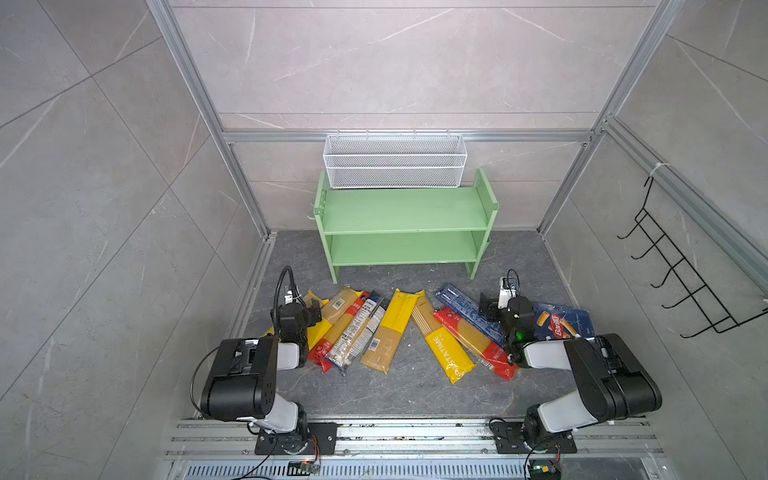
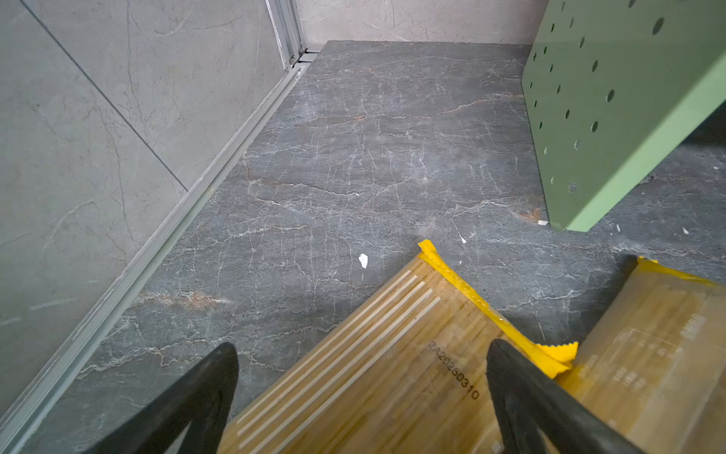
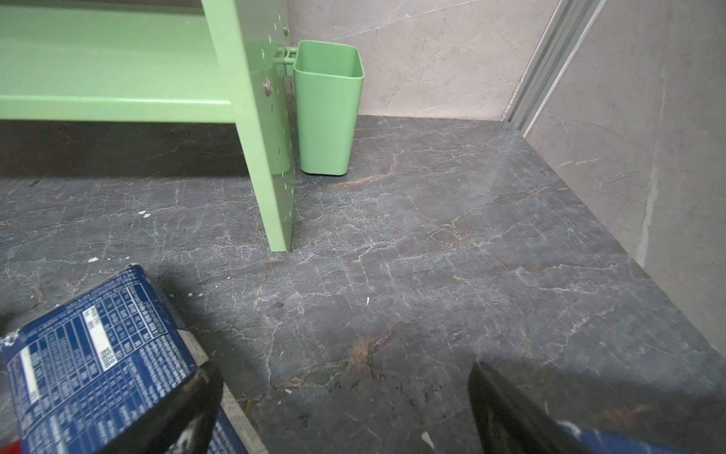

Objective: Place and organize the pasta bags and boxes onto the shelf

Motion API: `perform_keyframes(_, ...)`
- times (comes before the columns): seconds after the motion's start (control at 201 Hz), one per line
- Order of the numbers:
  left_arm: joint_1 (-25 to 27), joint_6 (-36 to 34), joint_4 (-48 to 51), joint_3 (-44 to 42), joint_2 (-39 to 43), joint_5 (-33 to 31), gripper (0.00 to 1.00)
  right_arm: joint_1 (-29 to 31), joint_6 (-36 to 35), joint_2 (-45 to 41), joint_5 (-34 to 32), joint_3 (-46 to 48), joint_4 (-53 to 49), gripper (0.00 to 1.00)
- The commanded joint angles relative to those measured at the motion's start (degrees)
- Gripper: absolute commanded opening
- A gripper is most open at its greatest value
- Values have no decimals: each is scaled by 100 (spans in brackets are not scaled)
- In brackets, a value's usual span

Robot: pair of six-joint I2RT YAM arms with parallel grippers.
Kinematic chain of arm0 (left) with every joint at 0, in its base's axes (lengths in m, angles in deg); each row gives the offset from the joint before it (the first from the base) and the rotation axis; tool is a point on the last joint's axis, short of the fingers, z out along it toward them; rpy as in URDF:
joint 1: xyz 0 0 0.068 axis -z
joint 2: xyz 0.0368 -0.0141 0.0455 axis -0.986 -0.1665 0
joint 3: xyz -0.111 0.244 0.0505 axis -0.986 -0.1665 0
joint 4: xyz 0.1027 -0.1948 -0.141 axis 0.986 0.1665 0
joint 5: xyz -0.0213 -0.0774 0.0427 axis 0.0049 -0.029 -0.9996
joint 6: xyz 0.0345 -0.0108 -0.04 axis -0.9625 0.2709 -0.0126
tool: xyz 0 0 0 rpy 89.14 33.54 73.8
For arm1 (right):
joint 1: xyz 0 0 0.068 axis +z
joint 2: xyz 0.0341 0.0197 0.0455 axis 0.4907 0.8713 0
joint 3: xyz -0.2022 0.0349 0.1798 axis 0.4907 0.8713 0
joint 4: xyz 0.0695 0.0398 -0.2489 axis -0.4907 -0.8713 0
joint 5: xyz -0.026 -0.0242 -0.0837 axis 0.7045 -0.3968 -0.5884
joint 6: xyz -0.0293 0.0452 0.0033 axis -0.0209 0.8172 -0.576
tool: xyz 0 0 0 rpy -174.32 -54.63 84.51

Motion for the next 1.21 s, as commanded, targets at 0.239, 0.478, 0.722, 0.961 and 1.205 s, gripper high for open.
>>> perform_keyframes(0.239, 15, 107, -195, 112, 72, 24, 100, -24, 30, 21, -47, 1, 106, 99)
perform_keyframes(0.478, 11, 120, -191, 120, 72, 49, 100, -21, 33, 30, -38, -10, 82, 99)
perform_keyframes(0.722, -4, 121, -172, 124, 72, 65, 100, -28, 41, 30, -29, -14, 63, 100)
perform_keyframes(0.961, 1, 120, -167, 112, 80, 59, 100, -26, 8, -13, -160, 8, 128, 100)
perform_keyframes(1.205, 45, 35, 1017, 582, 559, -6, 100, 82, 265, -894, -960, -1093, -2750, 100)
